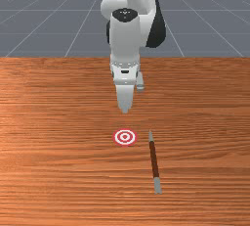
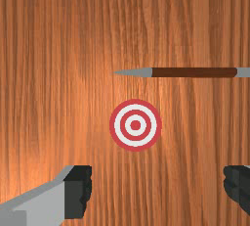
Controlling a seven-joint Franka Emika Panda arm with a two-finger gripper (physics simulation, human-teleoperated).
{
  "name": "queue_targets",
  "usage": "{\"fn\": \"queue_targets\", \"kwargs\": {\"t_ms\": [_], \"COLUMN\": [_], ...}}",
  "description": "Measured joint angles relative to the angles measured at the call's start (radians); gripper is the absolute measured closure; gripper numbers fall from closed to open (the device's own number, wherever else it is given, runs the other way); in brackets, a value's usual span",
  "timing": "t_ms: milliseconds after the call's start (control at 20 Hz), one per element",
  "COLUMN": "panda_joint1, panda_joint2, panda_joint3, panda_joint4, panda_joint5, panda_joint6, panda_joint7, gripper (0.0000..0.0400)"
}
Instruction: Pick up the pen and put it to the marker
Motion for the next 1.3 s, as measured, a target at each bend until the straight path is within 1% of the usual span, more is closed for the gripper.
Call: {"fn": "queue_targets", "kwargs": {"t_ms": [50,100,150,200,250,300,350,450,550,600,650,750,900,1000,1100,1150,1200,1300], "panda_joint1": [0.000,0.000,0.000,0.000,0.000,0.023,0.005,0.011,0.029,0.030,0.019,0.049,0.126,0.151,0.148,0.149,0.155,0.143], "panda_joint2": [0.000,0.000,0.000,0.000,0.000,0.001,0.000,-0.002,-0.010,-0.024,-0.025,-0.022,-0.005,-0.081,-0.130,-0.130,-0.128,-0.122], "panda_joint3": [0.000,0.000,0.000,0.000,0.000,-0.022,-0.008,-0.018,-0.034,-0.034,-0.018,-0.005,0.008,0.008,0.020,0.025,0.026,0.040], "panda_joint4": [0.000,0.000,0.000,0.000,0.000,0.001,0.000,-0.003,-0.016,-0.038,-0.040,-0.034,-0.006,-0.125,-0.200,-0.198,-0.194,-0.200], "panda_joint5": [0.000,0.000,0.000,0.000,0.000,-0.053,-0.018,-0.038,-0.080,-0.084,-0.020,-0.028,-0.033,-0.031,-0.036,-0.037,-0.062,-0.018], "panda_joint6": [0.000,0.000,0.000,0.000,0.000,-0.003,0.000,0.000,0.002,0.010,0.013,0.010,-0.004,0.037,0.063,0.062,0.057,0.078], "panda_joint7": [0.000,0.000,0.000,0.000,0.000,0.045,0.010,0.025,0.063,0.067,0.082,0.123,0.287,0.370,0.323,0.310,0.292,0.250], "gripper": [0.0157,0.0252,0.0310,0.0346,0.0367,0.0380,0.0388,0.0395,0.0398,0.0399,0.0399,0.0400,0.0400,0.0400,0.0400,0.0400,0.0400,0.0400]}}
